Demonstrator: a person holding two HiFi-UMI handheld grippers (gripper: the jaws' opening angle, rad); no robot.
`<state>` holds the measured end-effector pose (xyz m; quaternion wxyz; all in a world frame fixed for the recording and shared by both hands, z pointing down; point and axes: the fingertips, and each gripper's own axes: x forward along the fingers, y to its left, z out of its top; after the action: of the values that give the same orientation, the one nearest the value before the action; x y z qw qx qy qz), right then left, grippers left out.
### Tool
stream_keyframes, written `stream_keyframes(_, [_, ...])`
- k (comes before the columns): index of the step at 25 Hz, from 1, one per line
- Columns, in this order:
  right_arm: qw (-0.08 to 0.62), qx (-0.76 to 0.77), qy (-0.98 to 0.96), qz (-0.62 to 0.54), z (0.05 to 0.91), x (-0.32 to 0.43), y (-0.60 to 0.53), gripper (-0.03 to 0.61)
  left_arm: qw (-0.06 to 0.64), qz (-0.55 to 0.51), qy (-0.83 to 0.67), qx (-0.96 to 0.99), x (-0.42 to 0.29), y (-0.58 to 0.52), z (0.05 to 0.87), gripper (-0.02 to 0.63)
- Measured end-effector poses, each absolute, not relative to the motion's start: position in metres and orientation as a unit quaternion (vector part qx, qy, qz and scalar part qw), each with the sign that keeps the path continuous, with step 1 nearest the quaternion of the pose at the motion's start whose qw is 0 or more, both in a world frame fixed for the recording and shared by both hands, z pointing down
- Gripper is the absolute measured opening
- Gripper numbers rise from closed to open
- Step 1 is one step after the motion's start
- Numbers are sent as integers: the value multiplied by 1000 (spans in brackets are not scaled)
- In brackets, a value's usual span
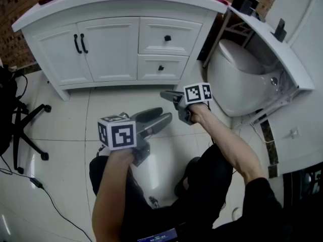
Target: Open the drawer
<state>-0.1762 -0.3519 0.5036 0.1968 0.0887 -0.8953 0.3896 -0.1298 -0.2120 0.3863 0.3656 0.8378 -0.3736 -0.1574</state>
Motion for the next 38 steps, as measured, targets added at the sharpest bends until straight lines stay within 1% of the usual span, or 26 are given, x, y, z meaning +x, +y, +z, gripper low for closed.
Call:
stream_keyframes(3, [196,103,-886,407,513,-178,-378,175,365,-162,-374,837,-131,-220,386,219])
stream_keyframes(8, [206,133,-880,406,533,-186,-425,175,366,-169,-375,835,-136,-230,387,219])
stream_keyframes(17, [176,168,-885,398,553,-202,-491,175,370,-156,-360,842,-129,-247,394,219])
stream_keyframes(23, [138,168,-878,426,569,-212,-519,175,375,-157,-355,842,-138,-257,398,219])
stream_keyframes(35, [27,193,-813,549,605,-227,-572,183,389,-154,-349,838,-154,-279,410,219])
stream_keyframes(38, [11,199,-797,570,617,-231,-581,187,390,-159,-342,840,-153,-281,406,219])
